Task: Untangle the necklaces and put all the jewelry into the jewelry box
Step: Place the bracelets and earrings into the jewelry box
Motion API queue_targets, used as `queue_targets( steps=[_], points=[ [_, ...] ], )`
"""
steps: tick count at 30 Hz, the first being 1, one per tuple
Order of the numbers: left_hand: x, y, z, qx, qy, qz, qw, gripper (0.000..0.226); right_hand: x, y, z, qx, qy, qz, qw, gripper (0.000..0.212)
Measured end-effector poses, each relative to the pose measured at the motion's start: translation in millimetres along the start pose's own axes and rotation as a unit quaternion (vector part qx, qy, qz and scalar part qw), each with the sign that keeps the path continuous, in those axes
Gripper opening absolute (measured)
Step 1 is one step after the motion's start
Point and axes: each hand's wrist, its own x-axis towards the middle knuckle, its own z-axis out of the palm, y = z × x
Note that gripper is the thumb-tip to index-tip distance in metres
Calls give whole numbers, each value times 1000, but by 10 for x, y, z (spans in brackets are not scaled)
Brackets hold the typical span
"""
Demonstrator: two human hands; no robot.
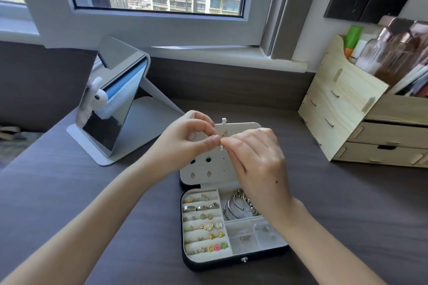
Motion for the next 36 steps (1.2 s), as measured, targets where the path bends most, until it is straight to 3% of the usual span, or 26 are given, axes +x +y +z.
queue_targets(
  steps=[3, 6, 9, 15, 23, 36],
  points=[
    [-4, -13, 30, 32, 14, 17, 999, 12, 19, -45, -57, 84, -30, 113, 990, 10],
    [-11, -38, 58, 63, 27, 44, 997, 11, 78, -84, -150, 155, -79, 261, 950, 13],
    [-23, -73, 71, 87, 30, 72, 993, 8, 126, -80, -169, 204, -118, 321, 917, 11],
    [-56, -129, 98, 126, 51, 120, 983, 8, 112, -75, -182, 213, -166, 385, 883, 10],
    [-38, -199, 101, 84, 136, 101, 982, 32, 46, -89, -48, 23, -204, 417, 885, 17],
    [-75, -206, 134, 17, 166, 100, 981, 43, 88, -185, 114, -53, -191, 411, 890, 18]
  ],
)
